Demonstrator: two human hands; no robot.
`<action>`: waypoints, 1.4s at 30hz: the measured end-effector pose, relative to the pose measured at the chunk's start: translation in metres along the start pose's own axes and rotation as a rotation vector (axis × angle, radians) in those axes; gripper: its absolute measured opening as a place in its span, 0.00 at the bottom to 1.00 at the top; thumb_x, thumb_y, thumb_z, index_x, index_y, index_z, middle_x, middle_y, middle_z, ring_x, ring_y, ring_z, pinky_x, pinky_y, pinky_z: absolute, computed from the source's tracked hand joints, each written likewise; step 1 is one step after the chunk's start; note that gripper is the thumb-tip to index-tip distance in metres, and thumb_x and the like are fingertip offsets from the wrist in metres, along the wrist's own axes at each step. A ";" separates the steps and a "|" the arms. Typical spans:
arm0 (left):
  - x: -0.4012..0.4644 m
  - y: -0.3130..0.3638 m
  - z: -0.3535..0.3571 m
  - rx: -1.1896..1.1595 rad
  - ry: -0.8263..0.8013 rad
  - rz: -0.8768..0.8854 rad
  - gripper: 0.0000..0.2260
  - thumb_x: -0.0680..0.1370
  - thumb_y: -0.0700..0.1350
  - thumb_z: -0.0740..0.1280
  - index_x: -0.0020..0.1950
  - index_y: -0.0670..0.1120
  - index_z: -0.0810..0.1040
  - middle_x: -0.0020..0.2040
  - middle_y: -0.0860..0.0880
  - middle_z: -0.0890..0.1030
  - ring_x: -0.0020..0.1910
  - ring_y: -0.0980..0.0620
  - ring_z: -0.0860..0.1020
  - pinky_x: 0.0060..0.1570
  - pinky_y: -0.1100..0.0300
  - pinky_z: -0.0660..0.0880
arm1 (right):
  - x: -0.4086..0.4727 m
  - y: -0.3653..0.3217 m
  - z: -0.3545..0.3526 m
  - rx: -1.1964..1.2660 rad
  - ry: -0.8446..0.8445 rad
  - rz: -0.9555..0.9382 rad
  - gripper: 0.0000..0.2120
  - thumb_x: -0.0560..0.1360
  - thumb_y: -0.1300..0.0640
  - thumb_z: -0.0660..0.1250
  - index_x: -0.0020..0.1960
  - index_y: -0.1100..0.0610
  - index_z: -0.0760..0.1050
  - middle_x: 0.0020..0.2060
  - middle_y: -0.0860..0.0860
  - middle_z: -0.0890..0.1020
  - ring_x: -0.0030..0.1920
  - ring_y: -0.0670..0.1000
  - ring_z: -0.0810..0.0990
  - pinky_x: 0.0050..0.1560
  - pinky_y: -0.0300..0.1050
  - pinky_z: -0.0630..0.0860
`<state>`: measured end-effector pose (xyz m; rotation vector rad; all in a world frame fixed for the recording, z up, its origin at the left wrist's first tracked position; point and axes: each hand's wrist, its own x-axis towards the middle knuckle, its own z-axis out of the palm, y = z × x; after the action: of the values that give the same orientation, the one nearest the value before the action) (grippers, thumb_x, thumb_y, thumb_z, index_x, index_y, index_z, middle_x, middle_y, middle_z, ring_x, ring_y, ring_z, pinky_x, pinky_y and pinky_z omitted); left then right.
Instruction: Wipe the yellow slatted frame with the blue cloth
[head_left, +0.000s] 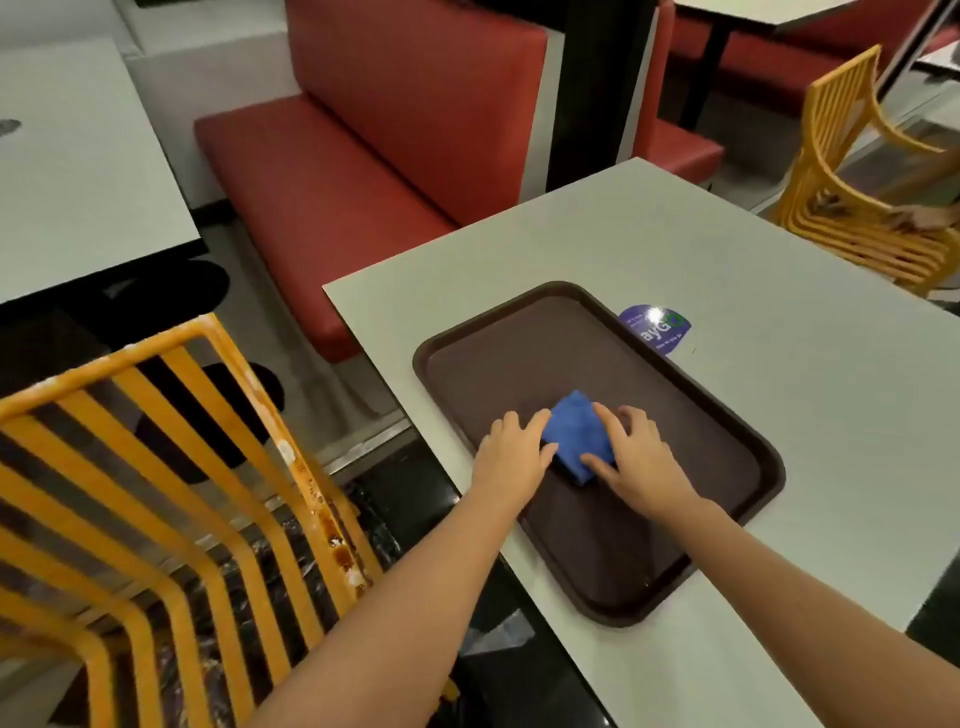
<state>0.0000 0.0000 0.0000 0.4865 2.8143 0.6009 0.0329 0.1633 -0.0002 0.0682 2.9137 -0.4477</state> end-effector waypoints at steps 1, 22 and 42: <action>0.004 0.003 0.003 -0.049 -0.031 -0.031 0.23 0.81 0.50 0.58 0.74 0.49 0.57 0.64 0.42 0.67 0.62 0.43 0.67 0.55 0.51 0.69 | 0.001 0.001 0.001 0.006 0.002 0.009 0.33 0.77 0.44 0.60 0.76 0.54 0.51 0.70 0.59 0.61 0.68 0.59 0.63 0.65 0.55 0.67; 0.017 0.004 -0.035 -0.969 0.063 -0.506 0.04 0.77 0.42 0.66 0.44 0.47 0.72 0.49 0.44 0.77 0.51 0.44 0.77 0.49 0.51 0.77 | 0.021 -0.052 -0.025 0.554 0.048 0.023 0.25 0.75 0.66 0.63 0.71 0.61 0.64 0.61 0.60 0.67 0.55 0.53 0.73 0.53 0.38 0.68; -0.109 -0.168 -0.055 -0.847 0.294 -0.551 0.06 0.78 0.38 0.64 0.54 0.41 0.75 0.48 0.47 0.74 0.48 0.50 0.73 0.39 0.62 0.70 | -0.039 -0.222 0.102 1.877 -0.437 0.449 0.14 0.76 0.62 0.63 0.62 0.60 0.70 0.54 0.58 0.80 0.50 0.56 0.81 0.41 0.47 0.81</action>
<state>0.0394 -0.2042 -0.0074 -0.5445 2.4046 1.6674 0.0733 -0.0793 -0.0227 0.6764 1.0877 -2.3165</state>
